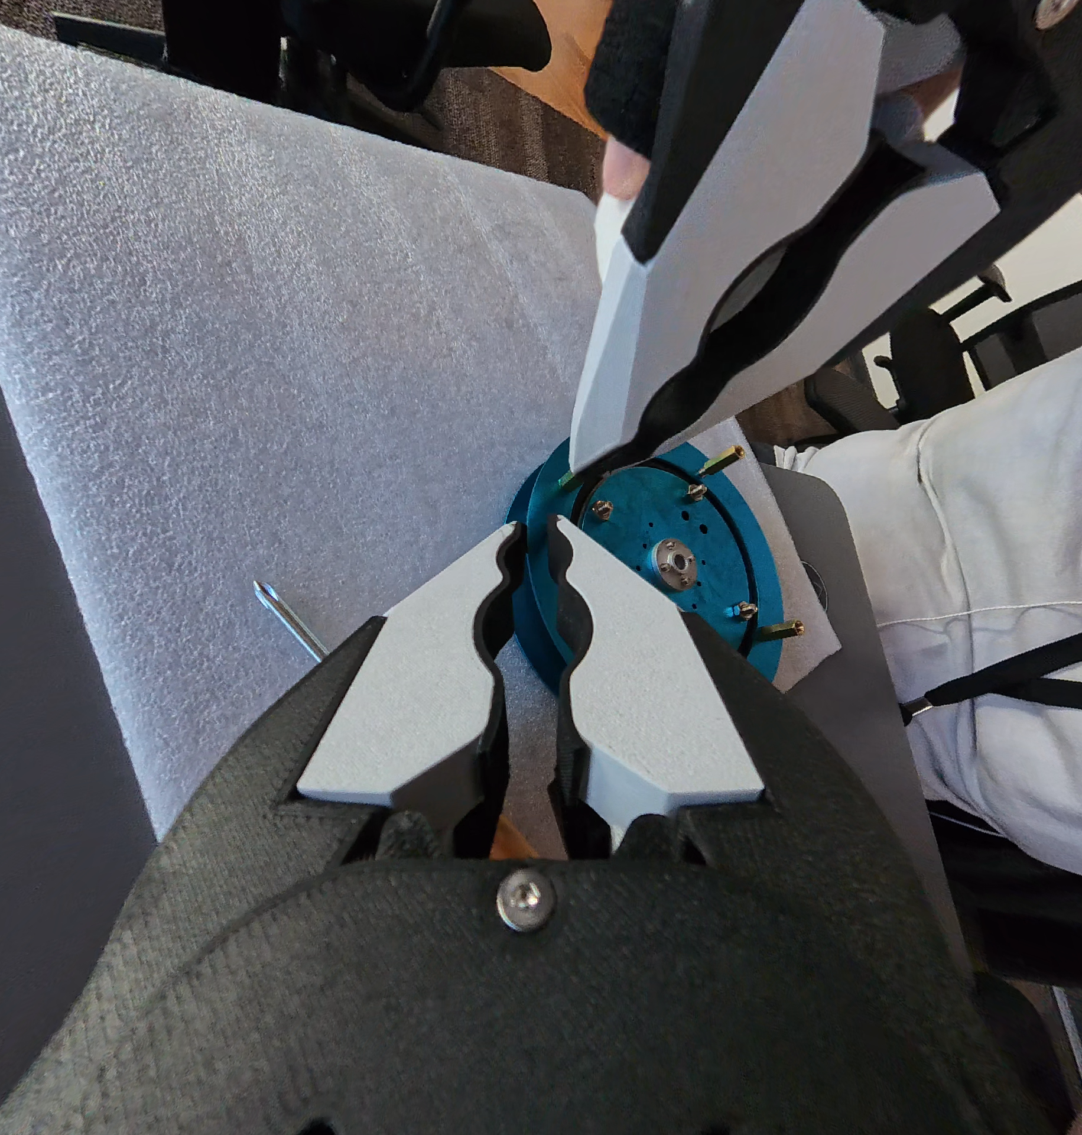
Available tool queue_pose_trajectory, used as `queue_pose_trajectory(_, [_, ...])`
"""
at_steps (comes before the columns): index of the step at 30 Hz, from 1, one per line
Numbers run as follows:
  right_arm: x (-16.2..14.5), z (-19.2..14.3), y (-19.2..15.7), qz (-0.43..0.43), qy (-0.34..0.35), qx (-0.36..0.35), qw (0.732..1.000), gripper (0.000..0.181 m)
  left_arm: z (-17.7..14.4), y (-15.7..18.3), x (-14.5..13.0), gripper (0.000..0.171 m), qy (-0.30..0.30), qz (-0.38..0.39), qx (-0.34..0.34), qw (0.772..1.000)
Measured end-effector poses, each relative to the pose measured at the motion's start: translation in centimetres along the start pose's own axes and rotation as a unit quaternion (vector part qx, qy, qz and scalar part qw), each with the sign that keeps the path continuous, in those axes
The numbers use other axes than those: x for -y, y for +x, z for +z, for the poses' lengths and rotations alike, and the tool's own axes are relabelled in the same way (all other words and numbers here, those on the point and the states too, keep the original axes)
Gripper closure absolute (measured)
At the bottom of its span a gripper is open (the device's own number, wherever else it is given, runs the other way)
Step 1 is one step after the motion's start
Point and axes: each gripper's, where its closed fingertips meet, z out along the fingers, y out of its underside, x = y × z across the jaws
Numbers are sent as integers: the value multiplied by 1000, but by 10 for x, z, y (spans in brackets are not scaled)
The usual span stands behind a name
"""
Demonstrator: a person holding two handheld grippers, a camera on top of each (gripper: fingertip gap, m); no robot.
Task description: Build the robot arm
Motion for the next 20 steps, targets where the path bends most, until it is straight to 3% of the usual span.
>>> queue_pose_trajectory(3, [-1, 0, 1, 116, -6, -20, 993, 175, 0, 0, 0, 166, 2, 3, 5, 1000])
queue_pose_trajectory(5, [0, 1, 1, 224, 5, -23, 974, 173, 0, 0, -1, 166, 2, 6, 8, 1000])
queue_pose_trajectory(6, [0, 0, 1, 232, 11, -26, 972, 172, -1, 0, -1, 166, 2, 7, 7, 1000])
queue_pose_trajectory(10, [5, -4, 1, 37, 16, -35, 999, 167, 0, 0, -1, 167, 4, 5, 4, 1000])
queue_pose_trajectory(13, [6, -8, -1, -114, 13, -47, 992, 166, 0, 0, 0, 167, 4, 7, 5, 1000])
queue_pose_trajectory(20, [0, 1, -1, -106, -46, -19, 993, 176, 0, 0, -1, 166, 3, 12, 10, 1000])
